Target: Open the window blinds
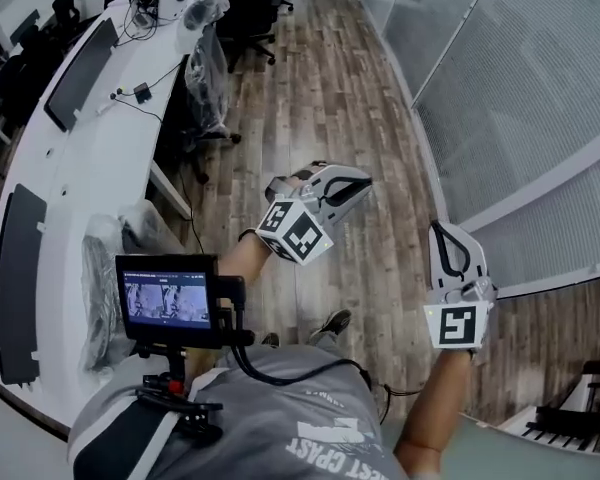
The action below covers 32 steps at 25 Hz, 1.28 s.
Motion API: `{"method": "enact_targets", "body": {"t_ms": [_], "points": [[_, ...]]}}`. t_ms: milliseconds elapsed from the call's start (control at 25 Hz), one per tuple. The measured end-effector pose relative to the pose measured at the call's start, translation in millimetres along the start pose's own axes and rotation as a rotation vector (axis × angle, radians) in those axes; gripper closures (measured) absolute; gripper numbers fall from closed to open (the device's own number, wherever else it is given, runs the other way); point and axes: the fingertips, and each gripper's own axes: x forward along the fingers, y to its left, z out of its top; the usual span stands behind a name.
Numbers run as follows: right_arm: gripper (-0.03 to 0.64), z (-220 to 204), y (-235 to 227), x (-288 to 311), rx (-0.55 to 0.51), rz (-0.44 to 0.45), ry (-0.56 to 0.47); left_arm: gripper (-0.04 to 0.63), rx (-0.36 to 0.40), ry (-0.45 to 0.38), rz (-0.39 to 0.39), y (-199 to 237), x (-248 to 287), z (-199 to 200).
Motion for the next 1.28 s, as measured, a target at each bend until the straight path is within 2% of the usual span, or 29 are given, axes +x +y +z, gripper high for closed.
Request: {"method": "enact_targets", "body": {"t_ms": [200,360,720,920,1080,1280], "points": [[0.614,-61,-34,36,0.027,0.007,-0.031,0.592,-0.023,0.088,0.004,15,61,-46],[0.614,-118,-80,54,0.046,0.016,-0.053,0.592,-0.039,0.131,0.019,32,125,-57],[0.614,-227,-183,94,0.061,0.015,-0.134,0.592,-0.022,0.110,0.062,65,261,-46],[0.614,-274,-214,144,0.098,0.025,-0.126,0.592,0.013,0.153,0.034,84,311,-78],[0.614,-298,-228,207,0.106,0.035,-0.114,0.592,0.010,0.152,0.039,122,343,-125],[0.614,-303,-280,323,0.077,0.023,-0.075,0.592,-0.015,0.102,0.067,226,389,-197]]}}
